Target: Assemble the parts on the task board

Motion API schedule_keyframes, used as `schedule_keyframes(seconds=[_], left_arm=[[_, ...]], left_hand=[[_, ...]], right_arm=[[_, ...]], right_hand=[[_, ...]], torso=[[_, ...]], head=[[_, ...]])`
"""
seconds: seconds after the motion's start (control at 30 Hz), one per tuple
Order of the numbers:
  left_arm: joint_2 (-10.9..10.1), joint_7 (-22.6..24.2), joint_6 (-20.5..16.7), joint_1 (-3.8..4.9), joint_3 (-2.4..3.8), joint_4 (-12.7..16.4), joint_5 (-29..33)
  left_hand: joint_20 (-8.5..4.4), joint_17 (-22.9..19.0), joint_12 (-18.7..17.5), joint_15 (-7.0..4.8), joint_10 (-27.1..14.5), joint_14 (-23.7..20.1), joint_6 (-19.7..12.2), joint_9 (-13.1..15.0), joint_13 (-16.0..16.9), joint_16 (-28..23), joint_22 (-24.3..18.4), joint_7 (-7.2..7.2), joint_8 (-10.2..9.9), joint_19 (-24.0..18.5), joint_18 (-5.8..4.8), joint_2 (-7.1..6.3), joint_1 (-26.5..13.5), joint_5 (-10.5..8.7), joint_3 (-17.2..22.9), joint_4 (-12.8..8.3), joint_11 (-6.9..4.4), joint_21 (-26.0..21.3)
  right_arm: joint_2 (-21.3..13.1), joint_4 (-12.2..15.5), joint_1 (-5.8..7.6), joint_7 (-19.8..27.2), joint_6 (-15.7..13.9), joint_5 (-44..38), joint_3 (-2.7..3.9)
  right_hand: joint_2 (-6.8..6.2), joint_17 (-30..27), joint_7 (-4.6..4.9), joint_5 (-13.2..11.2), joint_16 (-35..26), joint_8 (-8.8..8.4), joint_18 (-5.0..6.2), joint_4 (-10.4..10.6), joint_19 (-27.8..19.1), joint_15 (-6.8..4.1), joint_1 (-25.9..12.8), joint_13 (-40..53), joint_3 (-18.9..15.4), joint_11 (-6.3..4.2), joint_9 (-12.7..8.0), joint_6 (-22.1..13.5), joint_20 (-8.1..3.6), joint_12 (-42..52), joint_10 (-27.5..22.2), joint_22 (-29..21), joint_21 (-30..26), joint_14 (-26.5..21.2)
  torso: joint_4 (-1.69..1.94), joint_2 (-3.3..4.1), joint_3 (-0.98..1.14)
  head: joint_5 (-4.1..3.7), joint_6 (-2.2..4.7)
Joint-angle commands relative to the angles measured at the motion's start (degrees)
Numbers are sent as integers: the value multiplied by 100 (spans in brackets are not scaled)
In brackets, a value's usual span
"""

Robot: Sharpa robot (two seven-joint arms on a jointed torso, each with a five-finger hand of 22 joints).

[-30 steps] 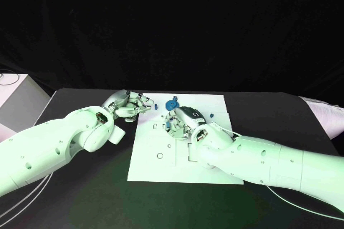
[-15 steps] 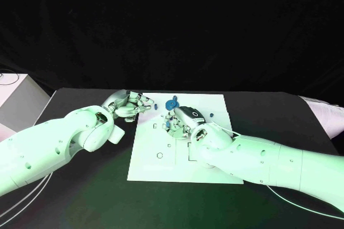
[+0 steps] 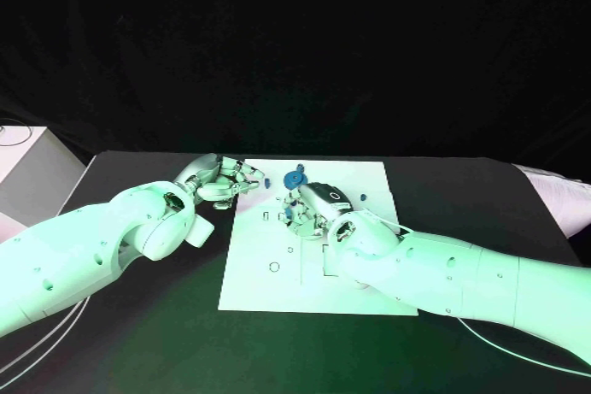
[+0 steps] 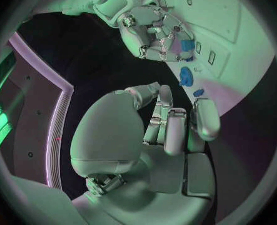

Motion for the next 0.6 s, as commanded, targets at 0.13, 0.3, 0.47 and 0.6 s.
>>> schedule_keyframes(seconds=[0.13,0.3,0.47,0.6], left_arm=[[7,12,86,2,4,8,26],[3,8,90,2,4,9,25],[3,6,93,2,4,9,24],[5,4,96,2,4,9,21]], left_hand=[[39,705,15,28,-49,192,-4,-7,-5,-17,5,35,-24,-7,-26,-26,-47,4,21,-2,-5,-15],[39,705,15,28,-49,192,-4,-7,-5,-17,5,35,-24,-7,-26,-26,-47,4,21,-2,-5,-15],[39,705,15,28,-49,192,-4,-7,-5,-17,5,35,-24,-7,-26,-26,-47,4,21,-2,-5,-15],[39,705,15,28,-49,192,-4,-7,-5,-17,5,35,-24,-7,-26,-26,-47,4,21,-2,-5,-15]], right_arm=[[8,-4,-3,28,103,-34,-3],[7,-11,-3,-3,134,-36,-3],[7,-11,-3,-15,153,-38,-3],[10,-8,-3,-22,163,-41,-3]], right_hand=[[-2,1461,4,-22,6,-47,-82,-5,601,51,-67,0,-52,18,-14,-56,47,-22,-39,1507,13,580],[-2,1456,8,-24,4,-54,-82,-2,601,54,-74,-5,-60,22,-17,-63,50,-30,-47,1507,13,579],[-2,1452,9,-26,2,-56,-82,1,601,56,-80,-6,-65,24,-18,-64,51,-32,-50,1507,13,578],[-2,1447,10,-28,0,-57,-82,4,601,58,-85,2,-70,25,-19,-63,53,-23,-47,1507,13,576]], torso=[[0,-1,-2],[0,1,-1],[2,-1,-4],[6,1,-2]], head=[[-8,-5],[-8,-10],[-10,-9],[-12,-11]])
